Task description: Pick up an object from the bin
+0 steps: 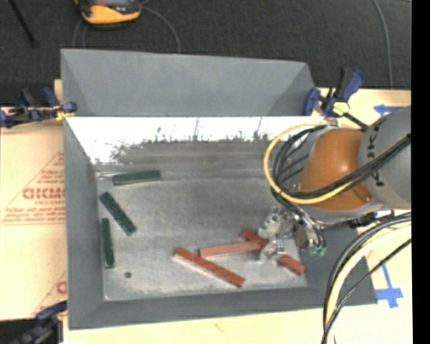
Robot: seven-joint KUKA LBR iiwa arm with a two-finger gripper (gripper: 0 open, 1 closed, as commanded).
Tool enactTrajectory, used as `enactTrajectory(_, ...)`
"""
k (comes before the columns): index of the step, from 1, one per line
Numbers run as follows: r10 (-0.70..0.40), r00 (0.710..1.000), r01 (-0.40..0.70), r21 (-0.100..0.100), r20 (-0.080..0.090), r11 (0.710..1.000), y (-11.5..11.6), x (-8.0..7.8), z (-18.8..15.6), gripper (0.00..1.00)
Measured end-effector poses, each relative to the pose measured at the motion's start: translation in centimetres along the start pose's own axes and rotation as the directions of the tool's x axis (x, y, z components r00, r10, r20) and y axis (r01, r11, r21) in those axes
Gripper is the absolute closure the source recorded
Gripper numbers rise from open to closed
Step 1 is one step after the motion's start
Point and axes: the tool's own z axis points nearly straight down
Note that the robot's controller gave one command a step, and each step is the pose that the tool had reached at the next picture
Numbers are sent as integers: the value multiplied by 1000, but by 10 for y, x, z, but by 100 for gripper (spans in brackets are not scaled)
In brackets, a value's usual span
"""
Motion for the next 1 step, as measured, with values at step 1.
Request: enactTrajectory(1,-100,995,100,10,18,995,7,10,-1,100)
